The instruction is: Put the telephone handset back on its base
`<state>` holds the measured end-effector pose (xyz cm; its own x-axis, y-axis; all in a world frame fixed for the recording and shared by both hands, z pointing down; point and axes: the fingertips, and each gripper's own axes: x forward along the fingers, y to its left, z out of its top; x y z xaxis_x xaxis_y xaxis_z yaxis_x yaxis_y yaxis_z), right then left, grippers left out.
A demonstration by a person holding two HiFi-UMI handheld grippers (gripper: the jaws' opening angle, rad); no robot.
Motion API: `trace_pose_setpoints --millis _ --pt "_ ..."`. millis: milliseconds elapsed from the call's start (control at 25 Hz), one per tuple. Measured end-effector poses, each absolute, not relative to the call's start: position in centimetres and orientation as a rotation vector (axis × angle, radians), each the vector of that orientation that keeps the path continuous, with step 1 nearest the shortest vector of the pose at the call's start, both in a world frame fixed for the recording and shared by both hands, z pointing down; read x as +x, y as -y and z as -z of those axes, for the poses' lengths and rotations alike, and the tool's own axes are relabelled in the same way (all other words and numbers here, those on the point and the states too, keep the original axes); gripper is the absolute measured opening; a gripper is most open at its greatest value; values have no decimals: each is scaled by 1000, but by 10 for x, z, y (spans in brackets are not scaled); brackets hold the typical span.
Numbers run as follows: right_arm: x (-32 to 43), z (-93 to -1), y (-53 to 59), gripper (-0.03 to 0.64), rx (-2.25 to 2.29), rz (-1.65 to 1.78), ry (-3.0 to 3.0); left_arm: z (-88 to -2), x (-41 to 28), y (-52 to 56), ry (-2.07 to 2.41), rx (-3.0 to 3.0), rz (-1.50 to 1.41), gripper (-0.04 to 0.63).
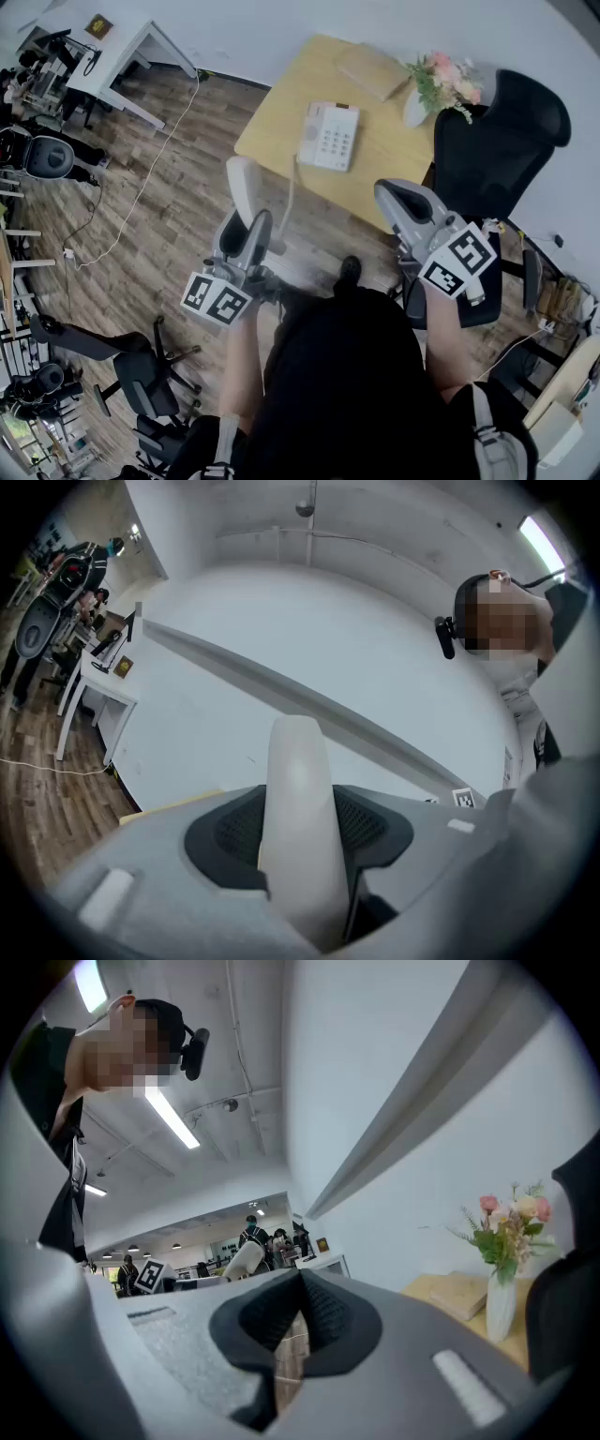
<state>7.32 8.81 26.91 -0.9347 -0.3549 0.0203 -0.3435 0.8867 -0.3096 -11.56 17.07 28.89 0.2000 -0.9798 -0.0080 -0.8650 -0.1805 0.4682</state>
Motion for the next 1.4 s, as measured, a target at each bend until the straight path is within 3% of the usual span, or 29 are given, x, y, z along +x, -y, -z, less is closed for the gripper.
trace_pose_setpoints --millis 760,1400 --pt "98 -278 -84 2 -687 238 -3129 -287 -91 -167 1727 2167 382 221" --pt "107 -297 -84 2 -717 222 -3223 -297 -71 -160 1719 2146 367 221"
